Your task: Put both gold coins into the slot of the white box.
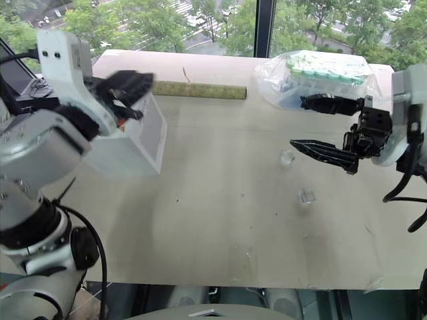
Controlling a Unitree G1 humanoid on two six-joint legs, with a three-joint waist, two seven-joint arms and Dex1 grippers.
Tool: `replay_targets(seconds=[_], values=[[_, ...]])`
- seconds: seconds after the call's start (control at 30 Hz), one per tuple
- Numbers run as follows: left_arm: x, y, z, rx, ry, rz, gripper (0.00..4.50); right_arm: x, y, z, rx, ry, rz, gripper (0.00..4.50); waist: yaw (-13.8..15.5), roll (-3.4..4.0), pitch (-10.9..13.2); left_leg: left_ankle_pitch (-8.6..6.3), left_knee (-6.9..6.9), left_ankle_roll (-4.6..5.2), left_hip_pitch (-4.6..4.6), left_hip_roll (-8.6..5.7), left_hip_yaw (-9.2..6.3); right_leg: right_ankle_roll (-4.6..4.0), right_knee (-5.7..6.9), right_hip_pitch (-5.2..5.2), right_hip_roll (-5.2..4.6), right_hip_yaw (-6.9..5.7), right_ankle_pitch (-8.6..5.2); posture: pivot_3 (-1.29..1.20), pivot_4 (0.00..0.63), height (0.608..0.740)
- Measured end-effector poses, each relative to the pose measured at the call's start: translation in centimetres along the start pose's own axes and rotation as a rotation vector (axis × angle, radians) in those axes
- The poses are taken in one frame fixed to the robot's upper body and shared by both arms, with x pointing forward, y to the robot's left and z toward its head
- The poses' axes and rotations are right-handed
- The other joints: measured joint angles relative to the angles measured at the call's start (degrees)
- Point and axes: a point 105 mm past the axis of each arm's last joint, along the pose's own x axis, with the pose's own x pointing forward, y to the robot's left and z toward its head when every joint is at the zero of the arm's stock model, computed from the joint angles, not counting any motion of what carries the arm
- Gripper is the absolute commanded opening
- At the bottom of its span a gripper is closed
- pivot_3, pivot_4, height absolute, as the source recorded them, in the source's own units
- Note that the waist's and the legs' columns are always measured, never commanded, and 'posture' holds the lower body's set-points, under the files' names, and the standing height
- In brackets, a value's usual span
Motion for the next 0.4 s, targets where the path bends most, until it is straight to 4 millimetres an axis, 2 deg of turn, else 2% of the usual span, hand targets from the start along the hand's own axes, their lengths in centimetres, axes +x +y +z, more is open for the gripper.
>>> replay_targets(seconds=[0.03, 0.2, 0.3, 0.4], values=[[-0.2, -0.4, -0.5, -0.002, 0.006, -0.034, 1.85, -0.2, 0.1, -0.3, 0.004, 0.012, -0.013, 4.50, -0.01, 0.00, 0.00, -0.03, -0.01, 0.05, -0.01, 0.00, -0.01, -0.01, -0.01, -0.02, 0.05, -0.01, -0.01, 0.00, 0.150, 0.740], [-3.2, -1.3, -5.8, -0.031, 0.121, -0.204, 1.85, -3.5, 1.8, -3.7, 0.057, 0.182, -0.140, 4.50, 0.21, 0.05, -0.02, -0.14, -0.03, 0.24, -0.01, 0.03, 0.13, -0.02, -0.07, 0.02, 0.08, -0.13, -0.06, 0.00, 0.150, 0.740], [-5.8, 0.4, -8.9, -0.067, 0.198, -0.188, 1.85, -6.6, 3.1, -5.6, 0.116, 0.267, -0.255, 4.50, 0.24, 0.06, -0.04, -0.15, 0.04, 0.25, 0.06, 0.09, 0.14, 0.00, -0.14, 0.09, 0.05, -0.11, -0.07, 0.00, 0.150, 0.740], [-7.4, 1.4, -10.2, -0.056, 0.219, -0.190, 1.85, -8.8, 4.1, -6.7, 0.150, 0.320, -0.331, 4.50, 0.21, 0.09, -0.10, -0.30, 0.07, 0.01, 0.07, 0.28, -0.04, 0.22, -0.19, 0.08, -0.03, -0.11, -0.19, 0.00, 0.150, 0.740]])
